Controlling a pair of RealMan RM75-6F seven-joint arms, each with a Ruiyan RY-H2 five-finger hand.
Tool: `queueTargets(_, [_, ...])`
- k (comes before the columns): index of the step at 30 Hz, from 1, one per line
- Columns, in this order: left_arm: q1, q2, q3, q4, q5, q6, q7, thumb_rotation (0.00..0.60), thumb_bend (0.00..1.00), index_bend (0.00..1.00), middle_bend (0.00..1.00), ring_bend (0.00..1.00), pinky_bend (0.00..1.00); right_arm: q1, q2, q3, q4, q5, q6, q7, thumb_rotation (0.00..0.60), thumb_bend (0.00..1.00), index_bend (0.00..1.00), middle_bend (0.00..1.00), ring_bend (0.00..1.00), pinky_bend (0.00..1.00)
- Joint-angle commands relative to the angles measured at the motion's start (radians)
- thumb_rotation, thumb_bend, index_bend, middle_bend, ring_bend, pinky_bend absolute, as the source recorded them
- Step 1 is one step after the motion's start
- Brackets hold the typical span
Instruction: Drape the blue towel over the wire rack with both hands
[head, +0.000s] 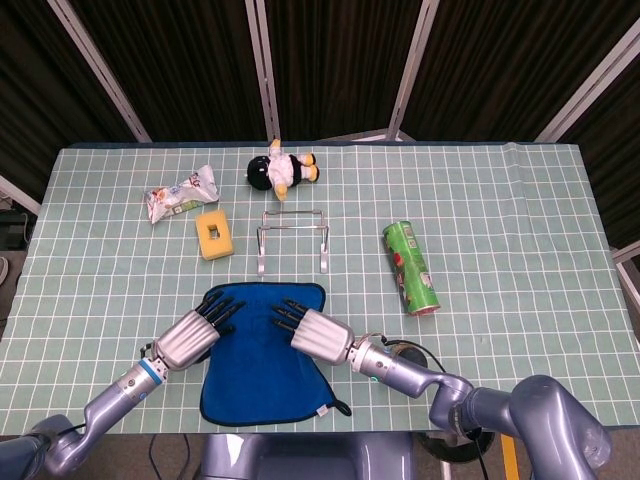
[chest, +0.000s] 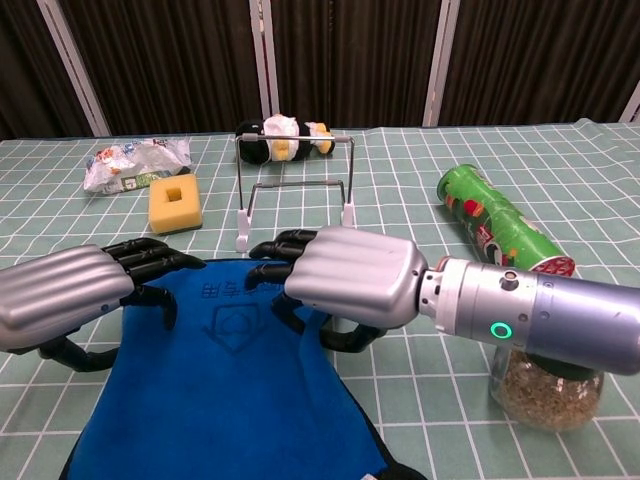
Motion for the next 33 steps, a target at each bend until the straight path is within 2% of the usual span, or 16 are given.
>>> queueTargets(1, [0.000,-0.002,0.000,-0.004,-0.003,0.000,0.005,0.600,0.45,0.44,0.00,0.00,0.00,-0.002,0.004,-0.002,-0.006,-0.001,0.004,0.004,0.600,0.40,0.71,0.13,0.00,0.12])
queueTargets(4, [0.001,-0.002,-0.006,-0.011,-0.012,0.003,0.006,0.600,0.48,0.58,0.00,0.00,0.00,-0.003,0.012,-0.005,-0.019,-0.010,0.018,0.010,0.600,0.40,0.70,0.14,0.00,0.13])
queueTargets(9, [0.001,0.002,-0.034,-0.023,-0.029,0.031,0.006,0.600,0.49,0.68,0.00,0.00,0.00,-0.004,0.039,0.005,-0.053,-0.014,0.039,0.005,0.600,0.40,0.66,0.14,0.00,0.13])
queueTargets(10, [-0.003,0.009,-0.054,-0.039,-0.035,0.051,0.000,0.600,0.49,0.68,0.00,0.00,0.00,-0.004,0.055,0.022,-0.076,-0.009,0.055,0.002,0.600,0.40,0.66,0.14,0.00,0.13])
queueTargets(18, [-0.025,0.063,-0.115,-0.141,-0.056,0.084,0.016,0.600,0.49,0.71,0.00,0.00,0.00,0.004,0.146,0.088,-0.213,0.021,0.070,-0.038,0.600,0.40,0.65,0.14,0.00,0.12])
queueTargets(25, [-0.057,0.136,-0.241,-0.276,-0.127,0.118,0.058,0.600,0.49,0.72,0.00,0.00,0.00,0.027,0.264,0.211,-0.370,0.080,0.081,-0.083,0.600,0.40,0.65,0.14,0.00,0.12])
queueTargets(33, [-0.096,0.190,-0.354,-0.358,-0.238,0.089,0.077,0.600,0.49,0.73,0.00,0.00,0.00,0.053,0.328,0.318,-0.423,0.183,0.046,-0.092,0.600,0.40,0.65,0.14,0.00,0.12])
